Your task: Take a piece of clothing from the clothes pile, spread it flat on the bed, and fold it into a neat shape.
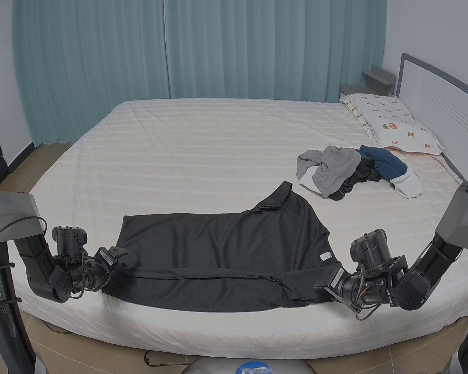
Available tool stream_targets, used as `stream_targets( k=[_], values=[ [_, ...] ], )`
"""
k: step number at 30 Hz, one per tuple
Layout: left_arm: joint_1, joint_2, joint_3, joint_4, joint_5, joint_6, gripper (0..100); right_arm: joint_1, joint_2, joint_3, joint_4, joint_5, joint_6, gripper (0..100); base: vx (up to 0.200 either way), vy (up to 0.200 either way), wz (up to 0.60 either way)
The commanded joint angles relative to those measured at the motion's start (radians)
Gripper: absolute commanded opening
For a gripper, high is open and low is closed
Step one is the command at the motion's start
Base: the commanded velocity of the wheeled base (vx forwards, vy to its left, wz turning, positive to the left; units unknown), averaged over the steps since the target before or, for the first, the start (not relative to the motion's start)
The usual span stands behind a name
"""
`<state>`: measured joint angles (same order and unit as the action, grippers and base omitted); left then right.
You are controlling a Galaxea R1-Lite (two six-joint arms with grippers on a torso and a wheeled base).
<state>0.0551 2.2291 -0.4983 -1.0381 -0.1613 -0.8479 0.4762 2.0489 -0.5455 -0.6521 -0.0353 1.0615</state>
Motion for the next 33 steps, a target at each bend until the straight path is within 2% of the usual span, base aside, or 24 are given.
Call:
stream_targets(
  k=[1, 8, 15, 19, 20, 25, 26, 28, 30, 31, 33],
  values=[
    [0.000, 0.003, -0.002, 0.000, 0.000, 0.000, 100, 0.004, 0.004, 0.024, -0.007, 0.000, -0.023, 100, 0.000, 0.000, 0.00],
    [0.000, -0.003, 0.003, -0.007, 0.005, 0.010, 100, -0.076, -0.021, -0.002, -0.017, 0.000, -0.044, 100, 0.000, 0.000, 0.00],
    [0.012, -0.062, 0.006, 0.001, 0.002, 0.009, 100, -0.169, -0.023, -0.028, -0.020, 0.006, -0.104, 100, 0.000, 0.000, 0.00],
    [0.023, -0.074, -0.006, 0.001, 0.005, 0.010, 100, -0.186, -0.019, -0.044, -0.061, 0.020, -0.115, 100, 0.000, 0.000, 0.00],
    [0.035, -0.091, -0.031, 0.012, 0.000, 0.010, 100, -0.199, -0.010, -0.062, -0.106, 0.048, -0.118, 100, 0.000, 0.000, 0.00],
    [0.042, -0.121, -0.101, 0.144, -0.001, 0.012, 100, -0.212, 0.023, -0.100, -0.126, 0.092, -0.140, 100, 0.000, 0.000, 0.00],
    [0.042, -0.128, -0.160, 0.236, -0.004, 0.012, 100, -0.214, 0.042, -0.119, -0.129, 0.104, -0.140, 100, 0.000, 0.000, 0.00],
    [0.040, -0.126, -0.215, 0.329, -0.020, 0.013, 100, -0.214, 0.062, -0.139, -0.138, 0.110, -0.138, 100, 0.000, 0.000, 0.00],
    [0.040, -0.126, -0.215, 0.329, -0.020, 0.013, 100, -0.214, 0.062, -0.139, -0.138, 0.110, -0.138, 100, 0.000, 0.000, 0.00],
    [0.037, -0.117, -0.272, 0.443, -0.066, 0.015, 100, -0.214, 0.085, -0.139, -0.173, 0.110, -0.132, 100, 0.000, 0.000, 0.00],
    [0.038, -0.114, -0.306, 0.492, -0.101, 0.013, 100, -0.214, 0.089, -0.122, -0.216, 0.114, -0.129, 100, 0.000, 0.000, 0.00]
  ],
)
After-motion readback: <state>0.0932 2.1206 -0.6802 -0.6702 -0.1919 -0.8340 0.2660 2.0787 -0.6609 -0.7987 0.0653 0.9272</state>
